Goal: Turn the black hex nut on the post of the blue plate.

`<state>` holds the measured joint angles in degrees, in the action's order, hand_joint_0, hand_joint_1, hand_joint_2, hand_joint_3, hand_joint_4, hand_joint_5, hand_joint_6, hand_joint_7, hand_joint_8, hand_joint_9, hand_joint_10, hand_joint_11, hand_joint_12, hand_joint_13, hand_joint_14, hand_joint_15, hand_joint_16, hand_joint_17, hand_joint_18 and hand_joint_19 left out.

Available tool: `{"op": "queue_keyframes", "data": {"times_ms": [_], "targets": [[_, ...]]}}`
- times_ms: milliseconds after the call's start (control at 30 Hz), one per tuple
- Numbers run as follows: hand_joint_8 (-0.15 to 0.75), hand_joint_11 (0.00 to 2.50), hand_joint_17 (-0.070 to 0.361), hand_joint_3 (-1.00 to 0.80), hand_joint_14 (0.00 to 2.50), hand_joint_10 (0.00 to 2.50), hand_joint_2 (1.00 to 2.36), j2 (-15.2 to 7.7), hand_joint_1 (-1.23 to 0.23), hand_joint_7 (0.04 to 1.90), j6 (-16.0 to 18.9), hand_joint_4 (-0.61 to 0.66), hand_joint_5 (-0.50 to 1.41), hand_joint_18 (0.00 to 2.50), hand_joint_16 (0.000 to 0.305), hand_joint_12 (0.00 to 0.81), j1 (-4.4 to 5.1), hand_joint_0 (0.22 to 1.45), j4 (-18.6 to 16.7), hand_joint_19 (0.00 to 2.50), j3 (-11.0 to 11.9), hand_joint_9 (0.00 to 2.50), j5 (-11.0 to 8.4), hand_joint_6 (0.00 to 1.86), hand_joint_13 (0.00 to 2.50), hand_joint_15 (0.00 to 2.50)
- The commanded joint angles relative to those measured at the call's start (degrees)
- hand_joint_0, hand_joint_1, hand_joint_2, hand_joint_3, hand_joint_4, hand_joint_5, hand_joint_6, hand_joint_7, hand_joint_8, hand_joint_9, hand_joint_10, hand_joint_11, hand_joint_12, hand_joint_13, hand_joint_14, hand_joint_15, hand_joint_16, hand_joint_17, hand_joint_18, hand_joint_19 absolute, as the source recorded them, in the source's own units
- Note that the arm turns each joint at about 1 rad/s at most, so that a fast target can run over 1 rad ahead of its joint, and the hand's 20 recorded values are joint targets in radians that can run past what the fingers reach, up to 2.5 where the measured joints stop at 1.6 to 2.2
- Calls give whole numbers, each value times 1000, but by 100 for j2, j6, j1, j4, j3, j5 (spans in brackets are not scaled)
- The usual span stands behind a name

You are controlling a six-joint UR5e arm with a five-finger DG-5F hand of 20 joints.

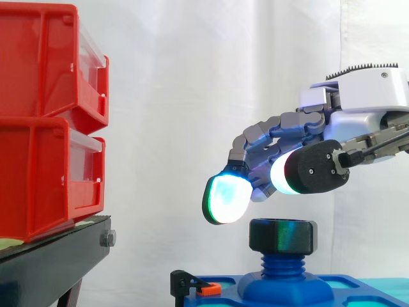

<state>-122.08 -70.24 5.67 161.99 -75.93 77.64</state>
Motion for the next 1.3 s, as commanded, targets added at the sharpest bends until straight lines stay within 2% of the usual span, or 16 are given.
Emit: {"op": "queue_keyframes", "data": {"times_ms": [0, 200, 400, 900, 1267], "targets": [[260, 64, 134, -500, 6, 3, 1000, 0, -563, 888, -7, 214, -196, 248, 60, 358, 14, 465, 26, 530, 0, 299, 67, 504, 307, 145], [244, 68, 136, -500, 6, 1, 1000, 0, -753, 898, 2, 152, -234, 241, 61, 358, 40, 468, 131, 517, -18, 232, 93, 504, 288, 151], [241, 68, 136, -500, 6, 3, 1000, 0, -794, 901, 2, 148, -240, 253, 61, 356, 40, 467, 114, 503, -80, 214, 120, 504, 287, 143], [263, 89, 143, -500, 7, 3, 1000, 0, -666, 960, 10, 201, -226, 280, 63, 369, 22, 436, 35, 515, -115, 235, 217, 504, 299, 152], [274, 90, 145, -500, 6, 3, 1000, 9, -589, 991, 19, 218, -218, 286, 64, 379, -74, 424, 61, 521, -115, 248, 375, 504, 312, 148]]}}
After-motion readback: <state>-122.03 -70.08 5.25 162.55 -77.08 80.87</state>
